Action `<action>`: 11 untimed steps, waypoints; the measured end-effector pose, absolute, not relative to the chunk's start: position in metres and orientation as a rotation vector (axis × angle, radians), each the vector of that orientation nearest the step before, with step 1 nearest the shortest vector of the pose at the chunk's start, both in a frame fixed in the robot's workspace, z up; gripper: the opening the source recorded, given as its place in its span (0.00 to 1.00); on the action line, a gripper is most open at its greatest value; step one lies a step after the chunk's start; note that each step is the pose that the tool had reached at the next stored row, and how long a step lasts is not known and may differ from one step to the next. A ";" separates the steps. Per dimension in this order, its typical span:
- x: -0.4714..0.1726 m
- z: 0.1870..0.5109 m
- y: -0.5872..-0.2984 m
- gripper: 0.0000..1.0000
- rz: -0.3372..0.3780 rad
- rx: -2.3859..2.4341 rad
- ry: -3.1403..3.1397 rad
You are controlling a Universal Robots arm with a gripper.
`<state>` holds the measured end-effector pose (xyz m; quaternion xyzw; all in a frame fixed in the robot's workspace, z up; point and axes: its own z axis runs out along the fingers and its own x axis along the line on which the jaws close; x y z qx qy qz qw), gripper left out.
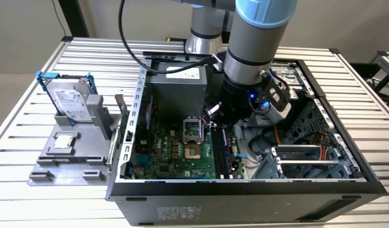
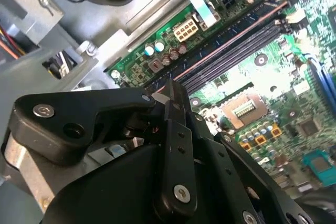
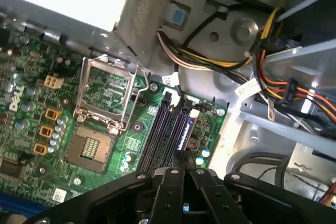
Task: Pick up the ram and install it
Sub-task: 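Insert the ram into the slot, then press down the ram until it locks into place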
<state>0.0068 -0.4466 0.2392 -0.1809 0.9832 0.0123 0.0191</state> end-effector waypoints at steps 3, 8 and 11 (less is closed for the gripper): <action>0.007 0.239 -0.447 0.00 0.040 -0.626 3.040; 0.007 0.239 -0.447 0.00 0.042 -0.707 3.023; 0.007 0.239 -0.447 0.00 0.043 -0.759 3.010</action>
